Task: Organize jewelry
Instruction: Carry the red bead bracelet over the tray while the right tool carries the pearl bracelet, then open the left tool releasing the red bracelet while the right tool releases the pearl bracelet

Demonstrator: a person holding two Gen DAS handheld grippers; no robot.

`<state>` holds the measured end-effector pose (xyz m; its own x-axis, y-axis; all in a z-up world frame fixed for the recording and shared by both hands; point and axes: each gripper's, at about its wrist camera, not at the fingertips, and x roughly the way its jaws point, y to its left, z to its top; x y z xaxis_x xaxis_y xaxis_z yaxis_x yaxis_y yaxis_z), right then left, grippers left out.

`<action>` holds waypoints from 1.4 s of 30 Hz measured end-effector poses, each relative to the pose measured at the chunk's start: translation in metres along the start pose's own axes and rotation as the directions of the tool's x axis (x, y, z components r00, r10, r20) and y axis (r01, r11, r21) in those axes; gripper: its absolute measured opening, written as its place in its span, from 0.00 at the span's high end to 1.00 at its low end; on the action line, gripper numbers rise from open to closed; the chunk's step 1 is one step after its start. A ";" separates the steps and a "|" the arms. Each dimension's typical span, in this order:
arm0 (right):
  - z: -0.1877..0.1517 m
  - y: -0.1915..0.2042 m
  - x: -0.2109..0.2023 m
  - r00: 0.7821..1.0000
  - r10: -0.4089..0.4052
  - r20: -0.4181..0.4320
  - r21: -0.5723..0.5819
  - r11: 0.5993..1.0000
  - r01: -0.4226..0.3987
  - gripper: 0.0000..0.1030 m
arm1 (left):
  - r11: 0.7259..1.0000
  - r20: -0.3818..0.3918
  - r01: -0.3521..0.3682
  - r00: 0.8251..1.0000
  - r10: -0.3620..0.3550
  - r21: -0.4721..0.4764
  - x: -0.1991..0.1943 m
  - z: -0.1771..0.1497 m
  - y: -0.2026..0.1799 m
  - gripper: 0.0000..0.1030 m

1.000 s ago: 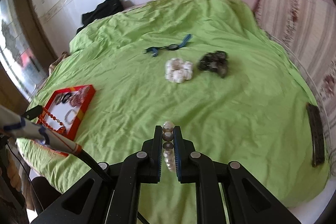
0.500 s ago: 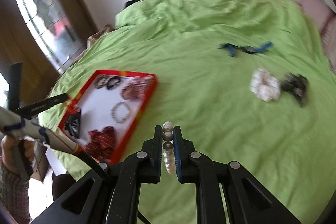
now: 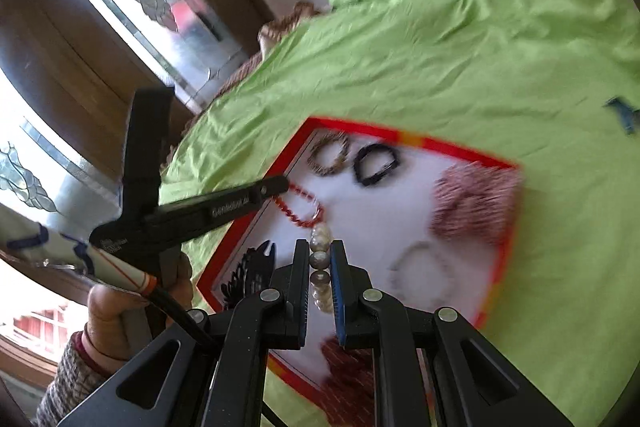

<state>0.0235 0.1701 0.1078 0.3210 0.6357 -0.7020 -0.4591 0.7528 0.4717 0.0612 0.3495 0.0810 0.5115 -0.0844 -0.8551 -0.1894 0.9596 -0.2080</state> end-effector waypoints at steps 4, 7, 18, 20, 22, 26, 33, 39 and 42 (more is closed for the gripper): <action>-0.009 -0.010 0.043 0.997 -0.031 -0.073 0.014 0.999 0.032 0.89 | 1.000 0.001 -0.022 1.000 0.022 0.001 0.008 0.004 0.011 0.93; -0.016 -0.018 0.055 0.993 -0.065 -0.095 0.010 0.998 0.066 0.89 | 1.000 0.005 -0.030 1.000 0.030 0.007 0.010 0.003 0.012 0.93; -0.033 0.001 0.067 0.985 -0.094 -0.144 -0.089 0.993 0.081 0.87 | 0.999 0.073 -0.048 0.996 0.046 0.018 -0.016 -0.004 -0.002 0.89; -0.034 0.007 0.063 0.987 -0.093 -0.130 -0.111 0.991 0.079 0.72 | 0.998 0.093 -0.059 0.994 0.056 0.021 -0.030 -0.008 -0.007 0.85; -0.036 0.014 0.052 0.990 -0.102 -0.099 -0.143 0.986 0.088 0.59 | 0.997 0.124 -0.069 0.990 0.066 0.018 -0.047 -0.013 -0.011 0.72; -0.042 0.025 0.019 0.993 -0.112 -0.034 -0.202 0.974 0.103 0.55 | 0.997 0.192 -0.071 0.979 0.070 -0.002 -0.086 -0.030 -0.019 0.60; -0.066 0.005 -0.039 0.985 -0.167 0.044 -0.200 0.964 0.173 0.50 | 0.997 0.235 -0.045 0.970 0.058 -0.062 -0.126 -0.072 -0.038 0.60; -0.100 -0.038 -0.086 0.962 -0.253 0.097 -0.113 0.958 0.264 0.49 | 0.996 0.272 -0.078 0.959 0.085 -0.036 -0.146 -0.110 -0.076 0.59; -0.116 -0.067 -0.108 0.953 -0.283 0.110 -0.026 0.958 0.287 0.48 | 0.994 0.291 -0.107 0.951 0.101 0.004 -0.153 -0.129 -0.101 0.59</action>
<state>-0.0764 0.0312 0.0900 0.5264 0.4118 -0.7439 -0.3693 0.8988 0.2362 -0.1059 0.2312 0.1717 0.7111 0.0950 -0.6966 -0.2399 0.9641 -0.1134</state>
